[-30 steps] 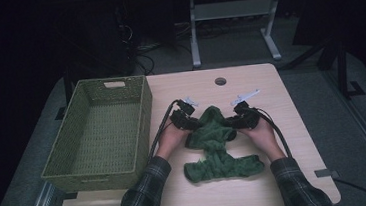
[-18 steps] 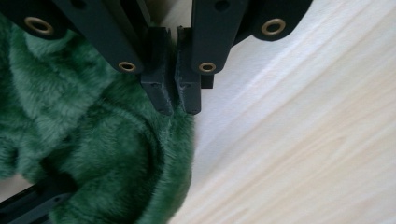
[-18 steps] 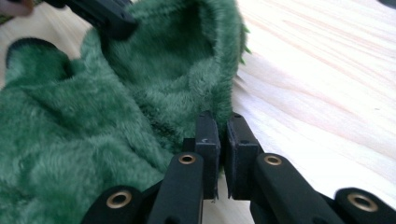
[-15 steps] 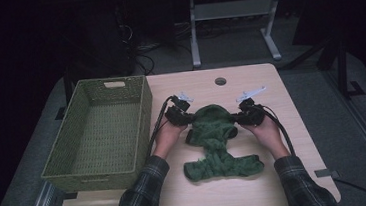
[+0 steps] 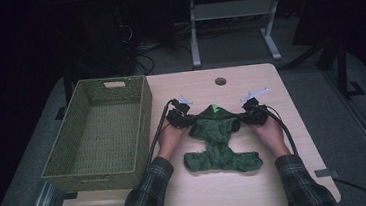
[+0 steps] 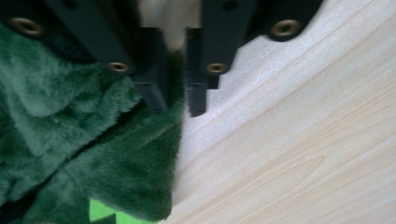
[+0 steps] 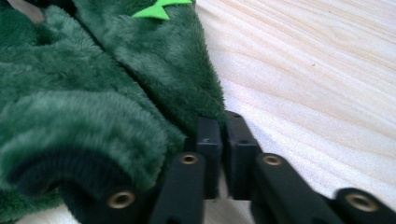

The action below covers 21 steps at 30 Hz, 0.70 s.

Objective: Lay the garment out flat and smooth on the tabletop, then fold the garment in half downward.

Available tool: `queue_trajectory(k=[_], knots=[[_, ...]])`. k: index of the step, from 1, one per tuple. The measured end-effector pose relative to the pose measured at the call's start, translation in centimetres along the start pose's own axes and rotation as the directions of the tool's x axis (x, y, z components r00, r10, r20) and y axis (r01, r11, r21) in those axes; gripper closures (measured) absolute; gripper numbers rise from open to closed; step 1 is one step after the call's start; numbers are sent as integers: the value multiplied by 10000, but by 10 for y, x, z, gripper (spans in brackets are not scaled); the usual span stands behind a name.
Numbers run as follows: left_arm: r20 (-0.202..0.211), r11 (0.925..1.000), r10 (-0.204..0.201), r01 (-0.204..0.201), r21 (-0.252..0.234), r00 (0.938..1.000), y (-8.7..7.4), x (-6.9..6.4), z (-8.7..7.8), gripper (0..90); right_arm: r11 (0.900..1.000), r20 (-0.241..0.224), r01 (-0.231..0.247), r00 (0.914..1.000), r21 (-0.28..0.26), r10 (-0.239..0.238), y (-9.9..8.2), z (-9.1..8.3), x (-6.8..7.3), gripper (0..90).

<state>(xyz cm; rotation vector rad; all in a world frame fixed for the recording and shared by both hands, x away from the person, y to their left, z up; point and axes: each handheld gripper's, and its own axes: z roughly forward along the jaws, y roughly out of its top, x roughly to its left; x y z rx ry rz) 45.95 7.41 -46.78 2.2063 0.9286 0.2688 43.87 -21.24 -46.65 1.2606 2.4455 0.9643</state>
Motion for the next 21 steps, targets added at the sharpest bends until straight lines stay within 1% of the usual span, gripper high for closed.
queue_trajectory(k=[1,2,3,5,7,8,10,11,13,15,17,19,21], knots=[[-30,10000,-18,19,71,10000,0,0,-1,716,10000,-9,3,10000,-24,-3,0,0,0,773],[-37,10000,13,-12,70,10000,1,1,-4,677,10000,-5,45,10000,-84,-45,1,-2,0,746],[-43,10000,-40,40,3,10000,2,1,-8,643,9999,-64,-10,10000,-147,9,1,-5,0,716],[18,9995,-210,210,-218,9998,4,2,-16,583,9989,-215,-178,9996,-423,169,2,-13,-1,680],[81,9989,-289,292,-379,9996,7,0,-26,543,9971,-268,-214,9994,-730,195,4,-22,0,650],[109,9989,-227,231,-419,9997,8,-1,-30,524,9963,-298,-231,9993,-829,207,5,-27,0,649],[213,9985,-251,261,-484,9995,10,-4,-39,484,9947,-351,-236,9992,-998,202,7,-35,3,636],[255,9985,-200,213,-511,9995,10,-6,-43,463,9941,-433,-185,9990,-1070,139,8,-38,5,635],[455,9983,-239,263,-528,9987,9,-9,-50,415,9931,-647,-210,9978,-1156,136,9,-45,11,622],[660,9981,-171,209,-581,9977,5,-16,-57,373,9937,-761,-59,9971,-1118,-26,10,-50,18,613],[745,9983,-52,96,-581,9972,1,-24,-62,344,9934,-820,30,9966,-1148,-125,11,-53,25,612],[682,9988,45,-12,-489,9977,-5,-30,-67,278,9923,-989,35,9950,-1238,-159,12,-56,33,616],[714,9989,131,-99,-457,9974,-11,-35,-71,239,9918,-1084,111,9938,-1275,-250,13,-58,41,621]])
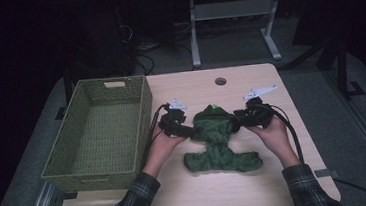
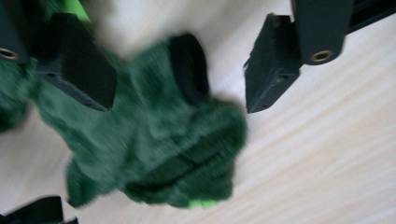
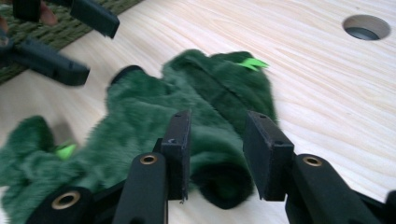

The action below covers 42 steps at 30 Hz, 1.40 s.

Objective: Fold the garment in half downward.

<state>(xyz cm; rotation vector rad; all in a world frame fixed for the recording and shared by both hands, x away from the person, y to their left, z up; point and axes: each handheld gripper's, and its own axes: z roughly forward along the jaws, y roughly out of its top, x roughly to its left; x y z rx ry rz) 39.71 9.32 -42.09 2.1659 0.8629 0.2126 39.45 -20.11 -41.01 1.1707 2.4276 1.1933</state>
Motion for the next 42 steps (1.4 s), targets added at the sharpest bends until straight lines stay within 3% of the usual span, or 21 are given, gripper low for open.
queue_trajectory(k=[3,7,9,12,14,17,20,28,34,37,42], knots=[[17,9996,265,-265,127,9996,-8,-11,-9,181,9996,-114,248,9996,-159,-249,-1,-1,13,635],[12,9982,582,-582,-158,9983,-18,-25,-24,135,9990,-350,425,9985,-161,-431,-3,-1,26,641],[182,9978,631,-627,-235,9978,-25,-30,-30,134,9971,-366,756,9964,-91,-759,-2,0,32,641],[264,9970,731,-724,-260,9970,-37,-38,-35,130,9968,-685,733,9948,-326,-754,-4,0,41,656],[336,9963,825,-816,-265,9960,-43,-42,-38,130,9960,-703,867,9936,-205,-880,-5,2,46,662],[326,9942,1057,-1050,-217,9939,-57,-51,-41,128,9946,-895,1024,9906,-168,-1035,-5,4,56,675],[200,9947,1024,-1022,-103,9945,-69,-57,-41,128,9930,-1095,1166,9870,-162,-1177,-4,4,67,692],[189,9934,1001,-1009,536,9948,-104,-69,-45,127,9839,-1811,1786,9674,-87,-1772,-3,17,102,742],[-11,9861,1296,-1288,1050,9916,-122,-76,-45,127,9750,-2312,2224,9487,26,-2157,-5,28,126,768],[-219,9842,1486,-1457,1005,9887,-124,-81,-44,126,9655,-2449,2601,9370,126,-2492,-8,34,136,779],[50,9838,1742,-1742,413,9847,-131,-75,-45,126,9534,-2752,2982,9212,453,-2751,-11,50,155,783]])
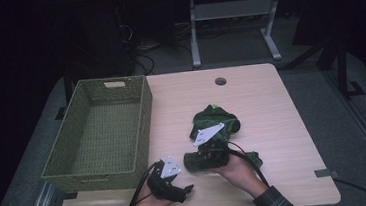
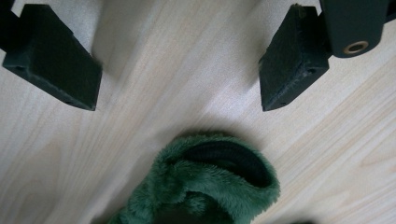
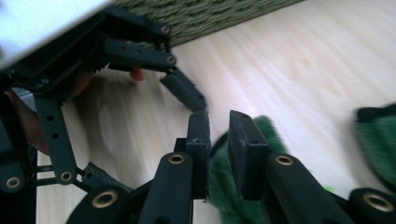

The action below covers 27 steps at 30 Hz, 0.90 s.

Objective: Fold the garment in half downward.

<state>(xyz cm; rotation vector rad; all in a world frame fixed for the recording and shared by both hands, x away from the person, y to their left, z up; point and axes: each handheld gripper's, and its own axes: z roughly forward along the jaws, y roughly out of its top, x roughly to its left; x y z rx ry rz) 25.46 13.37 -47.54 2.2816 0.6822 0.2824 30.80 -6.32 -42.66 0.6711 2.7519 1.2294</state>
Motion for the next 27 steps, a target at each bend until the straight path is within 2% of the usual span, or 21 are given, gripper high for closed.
queue_trajectory(k=[2,4,5,6,7,11,14,17,18,19,20,23,25,27], knots=[[38,9998,50,-49,-167,10000,-2,1,0,126,9998,-72,39,10000,179,-37,1,8,4,782],[35,9998,53,-53,-183,10000,-2,1,0,126,9988,94,238,9997,418,-242,1,17,10,782],[33,9998,56,-56,-178,10000,-2,1,0,126,9970,220,607,9978,491,-618,0,20,9,781],[33,9998,57,-56,-180,10000,-2,1,0,126,9965,431,453,9979,708,-484,-1,24,12,780],[42,9998,52,-51,-207,10000,-2,1,0,126,9953,632,496,9965,837,-549,-2,26,13,780],[41,9997,-37,38,-249,10000,-3,0,0,126,9912,928,467,9940,1238,-584,-7,34,10,763],[41,9997,-35,36,-235,10000,-2,0,0,126,9920,1108,309,9928,1226,-447,-11,39,10,779],[36,9997,-15,16,-240,10000,-2,0,0,126,9902,1245,432,9904,1332,-600,-12,38,10,787],[37,9997,-6,6,-233,10000,-2,0,0,126,9915,1234,253,9915,1280,-412,-12,38,12,790],[35,9997,-16,17,-240,10000,-2,0,0,126,9896,1328,417,9893,1376,-601,-12,37,12,804],[38,9997,-7,8,-234,10000,-2,0,0,126,9901,1390,341,9889,1365,-533,-12,38,13,829],[39,9997,0,0,-229,10000,-2,0,0,126,9937,1313,70,9911,1121,-218,-15,38,11,868],[37,9997,2,-1,-227,10000,-2,0,0,126,9925,1259,269,9911,1196,-421,-16,37,11,876],[27,9998,11,-10,-217,10000,-2,0,0,126,9919,970,299,9944,1235,-421,-16,36,11,879]])
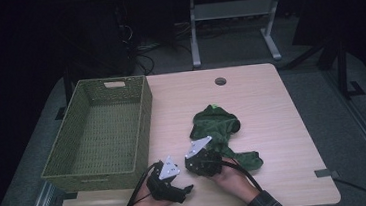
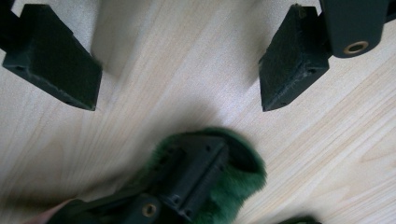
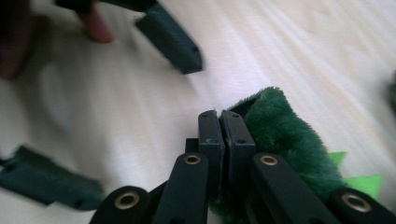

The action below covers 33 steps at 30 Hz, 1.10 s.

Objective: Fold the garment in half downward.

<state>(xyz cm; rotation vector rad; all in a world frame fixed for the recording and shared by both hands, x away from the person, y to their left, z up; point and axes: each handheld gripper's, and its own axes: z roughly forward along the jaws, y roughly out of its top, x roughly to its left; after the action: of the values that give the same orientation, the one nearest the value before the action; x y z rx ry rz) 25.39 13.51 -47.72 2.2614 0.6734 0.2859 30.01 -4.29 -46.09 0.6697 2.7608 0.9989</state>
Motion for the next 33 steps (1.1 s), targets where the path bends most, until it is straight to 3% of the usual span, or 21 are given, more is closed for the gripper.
queue_trajectory(k=[4,10,12,14,18,22,33], knots=[[-12,10000,23,-23,22,10000,0,0,0,126,9998,-559,77,9984,-196,-88,1,-5,4,880],[-1,10000,16,-16,-14,10000,0,0,0,126,9992,-982,246,9948,-306,-275,-3,-12,12,879],[30,10000,-62,62,-23,10000,0,0,0,126,9977,-988,236,9947,-641,-299,-4,-19,12,879],[28,10000,-41,41,-20,10000,0,0,0,126,9942,-1097,-147,9940,-1067,29,-4,-32,11,879],[38,10000,-74,74,-29,10000,0,0,0,126,9830,-963,-586,9945,-1739,422,-6,-55,1,878],[26,10000,-39,39,-20,10000,0,0,0,126,9751,-775,-860,9944,-2044,715,-11,-70,-11,876],[26,10000,26,-26,26,10000,0,0,0,126,9619,-246,-1532,9881,-2264,1515,-36,-97,-37,867]])
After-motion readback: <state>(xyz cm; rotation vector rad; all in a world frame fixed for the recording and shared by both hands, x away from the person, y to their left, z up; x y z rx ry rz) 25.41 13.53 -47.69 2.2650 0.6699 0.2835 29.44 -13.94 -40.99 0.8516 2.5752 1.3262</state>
